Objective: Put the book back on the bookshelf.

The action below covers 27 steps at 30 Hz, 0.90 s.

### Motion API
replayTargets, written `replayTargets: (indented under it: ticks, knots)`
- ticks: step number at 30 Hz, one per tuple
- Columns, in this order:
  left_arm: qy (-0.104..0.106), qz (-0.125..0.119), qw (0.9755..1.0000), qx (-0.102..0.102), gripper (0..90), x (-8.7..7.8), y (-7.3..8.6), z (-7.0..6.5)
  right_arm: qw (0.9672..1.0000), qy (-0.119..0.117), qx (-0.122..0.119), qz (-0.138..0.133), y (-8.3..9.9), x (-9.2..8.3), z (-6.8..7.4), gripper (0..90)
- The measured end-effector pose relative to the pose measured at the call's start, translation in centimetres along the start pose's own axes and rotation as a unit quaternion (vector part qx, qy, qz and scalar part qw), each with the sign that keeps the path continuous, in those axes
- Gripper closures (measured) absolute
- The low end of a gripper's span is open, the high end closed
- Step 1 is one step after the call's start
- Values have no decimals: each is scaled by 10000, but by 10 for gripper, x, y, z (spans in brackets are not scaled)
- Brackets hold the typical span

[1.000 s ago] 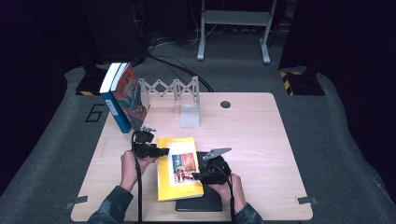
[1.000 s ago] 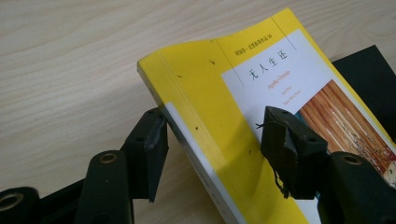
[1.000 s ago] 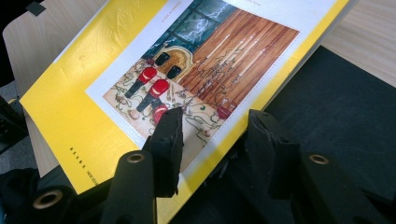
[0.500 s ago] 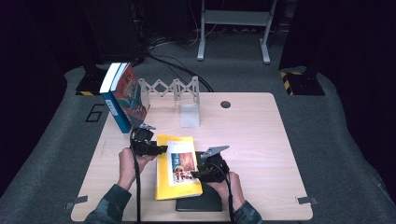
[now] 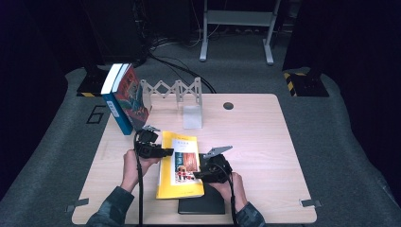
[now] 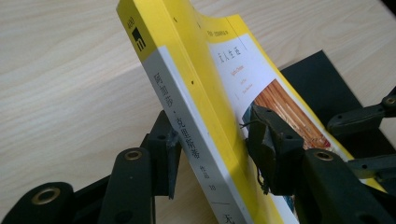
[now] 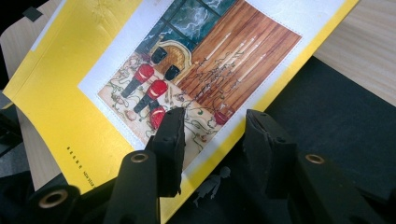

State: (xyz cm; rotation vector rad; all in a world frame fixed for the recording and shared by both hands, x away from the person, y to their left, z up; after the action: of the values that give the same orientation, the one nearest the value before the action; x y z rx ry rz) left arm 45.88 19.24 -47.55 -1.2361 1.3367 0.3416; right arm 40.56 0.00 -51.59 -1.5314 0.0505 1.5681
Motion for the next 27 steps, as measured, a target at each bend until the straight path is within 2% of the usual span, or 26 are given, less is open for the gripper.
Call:
replayTargets:
  ticks: [2,3,4,5,8,9,11,15,16,17,19,21,22,24,25,27]
  knots:
    - [-294,91,9993,205,560,0,-1,-2,10000,39,-22,-44,-1,1,0,583]
    - [-377,127,9988,285,562,-1,-2,-3,10000,31,-3,-83,-2,2,0,584]
    - [-568,169,9975,394,563,-1,-2,-4,9999,35,0,-97,-2,2,0,585]
    - [-639,203,9968,435,564,-1,-2,-6,10000,23,59,-63,-2,2,0,585]
    - [-1006,293,9926,618,569,2,-2,-11,9999,95,-29,-71,-4,2,-1,576]
    - [-1104,342,9908,706,572,3,-2,-12,9996,249,-31,-99,-6,3,-2,533]
    - [-1204,336,9894,741,572,3,-2,-14,9997,203,64,-94,-9,5,-4,512]
    - [-1111,265,9908,726,568,0,-3,-14,9997,212,94,-102,-10,6,-4,516]
    - [-976,242,9929,639,567,-2,-3,-14,9997,199,81,-116,-10,6,-5,517]
    - [-880,230,9942,580,565,-3,-4,-12,9997,134,170,-65,-9,6,-4,517]
    - [-657,279,9961,525,561,-5,-5,-8,9999,75,62,-56,-10,6,-6,519]
    - [-572,236,9970,456,555,-5,-6,-7,9999,117,51,-21,-10,6,-6,518]
    - [-454,250,9978,404,554,-5,-7,-6,9999,133,23,-28,-10,6,-6,518]
    - [-426,267,9980,373,538,-4,-9,-4,9999,160,34,-26,-11,6,-6,518]
    - [-366,372,9977,424,536,-4,-9,-2,9998,196,17,-37,-11,6,-5,518]
    - [-69,325,9991,247,519,-1,-12,-1,9997,226,-7,-49,-11,6,-5,520]
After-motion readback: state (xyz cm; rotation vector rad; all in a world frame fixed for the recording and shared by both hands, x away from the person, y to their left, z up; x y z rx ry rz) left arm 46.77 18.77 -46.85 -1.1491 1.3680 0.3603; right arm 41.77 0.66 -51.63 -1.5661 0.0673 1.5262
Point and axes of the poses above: each handheld gripper's, and its own axes: x roughly forward along the jaws, y roughly out of its underside, z roughly to its left, the point moved 6 cm from there along x, roughly forward along the jaws, and after that the axes turned 11 degrees about z, right-handed, at the moved point
